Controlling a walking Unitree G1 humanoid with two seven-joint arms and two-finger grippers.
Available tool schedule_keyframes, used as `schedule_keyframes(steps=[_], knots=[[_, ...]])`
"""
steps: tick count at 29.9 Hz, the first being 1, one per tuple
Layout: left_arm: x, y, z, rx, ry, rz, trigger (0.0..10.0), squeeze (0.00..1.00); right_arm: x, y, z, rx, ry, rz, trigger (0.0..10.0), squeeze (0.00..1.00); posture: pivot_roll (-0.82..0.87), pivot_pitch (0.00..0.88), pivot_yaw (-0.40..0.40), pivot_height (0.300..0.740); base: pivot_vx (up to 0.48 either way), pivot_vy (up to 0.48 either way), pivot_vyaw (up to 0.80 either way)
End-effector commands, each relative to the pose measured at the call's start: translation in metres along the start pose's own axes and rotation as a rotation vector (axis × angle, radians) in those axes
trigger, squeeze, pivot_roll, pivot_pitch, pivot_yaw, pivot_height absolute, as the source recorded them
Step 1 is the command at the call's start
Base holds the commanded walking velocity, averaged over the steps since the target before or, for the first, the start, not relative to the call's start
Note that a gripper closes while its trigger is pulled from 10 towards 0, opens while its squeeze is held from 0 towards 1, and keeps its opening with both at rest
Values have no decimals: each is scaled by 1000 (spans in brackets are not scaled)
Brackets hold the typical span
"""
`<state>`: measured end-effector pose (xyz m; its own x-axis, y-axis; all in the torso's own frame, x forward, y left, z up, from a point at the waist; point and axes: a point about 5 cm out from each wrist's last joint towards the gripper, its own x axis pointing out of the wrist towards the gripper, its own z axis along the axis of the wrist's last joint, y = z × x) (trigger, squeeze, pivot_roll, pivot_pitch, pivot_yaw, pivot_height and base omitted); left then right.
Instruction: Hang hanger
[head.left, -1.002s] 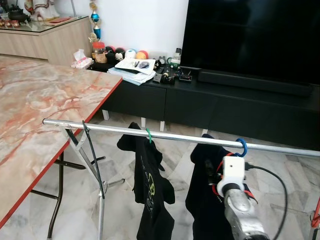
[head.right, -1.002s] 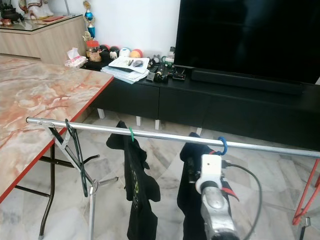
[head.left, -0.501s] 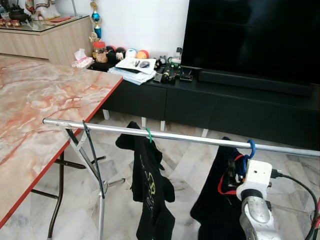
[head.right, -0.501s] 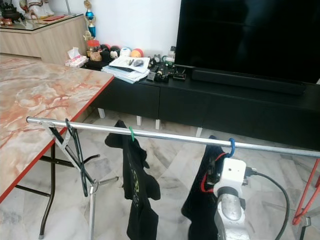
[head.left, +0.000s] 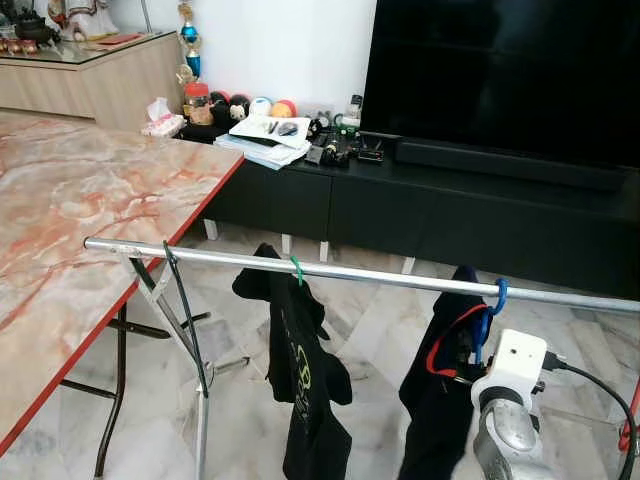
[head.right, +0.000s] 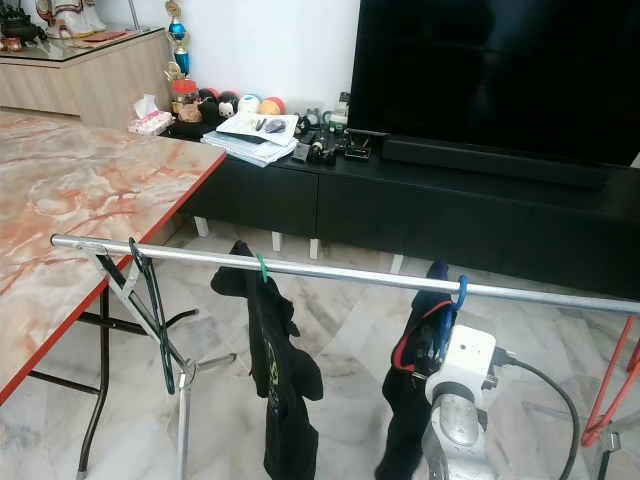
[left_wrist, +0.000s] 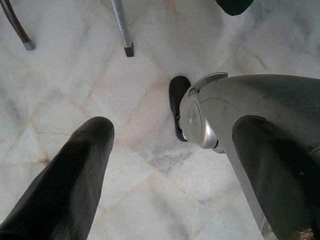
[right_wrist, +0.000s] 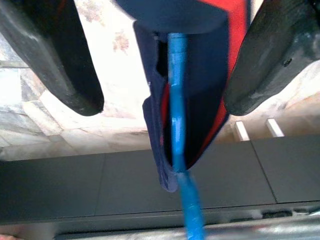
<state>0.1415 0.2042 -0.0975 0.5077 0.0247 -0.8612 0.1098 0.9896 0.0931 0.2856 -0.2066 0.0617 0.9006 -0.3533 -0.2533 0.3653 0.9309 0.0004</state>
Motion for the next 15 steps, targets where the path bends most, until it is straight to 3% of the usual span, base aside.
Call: schedule_keyframes(steps=[1,2,7,9,12,13,14,15], knots=[[-1,-11,-7,32,28,-53,10000,0,0,-5,0,11,17,-19,10000,373,176,6,-41,740,0,0,0],[-1,-11,-8,35,29,-55,10000,0,0,-5,-2,24,31,-17,10000,0,173,5,-40,740,0,0,0],[-1,-12,-8,38,31,-58,10000,0,2,-1,-4,12,56,19,10000,0,173,4,-39,740,0,0,0],[-1,-12,-8,41,29,-59,10000,0,5,6,-6,9,78,62,0,0,173,2,-39,740,0,0,0],[-1,-12,-8,43,28,-59,10000,0,7,11,-7,-4,105,78,0,0,173,2,-39,740,0,0,0],[0,-12,-8,44,28,-59,10000,0,7,14,-7,-4,110,89,4157,0,175,0,-37,740,0,0,0],[0,-12,-7,45,28,-59,10000,0,8,17,-8,-9,118,110,4706,0,175,0,-37,740,0,0,0],[0,-12,-7,45,27,-59,10000,0,8,19,-8,-10,124,118,7490,0,175,0,-37,740,0,0,0]])
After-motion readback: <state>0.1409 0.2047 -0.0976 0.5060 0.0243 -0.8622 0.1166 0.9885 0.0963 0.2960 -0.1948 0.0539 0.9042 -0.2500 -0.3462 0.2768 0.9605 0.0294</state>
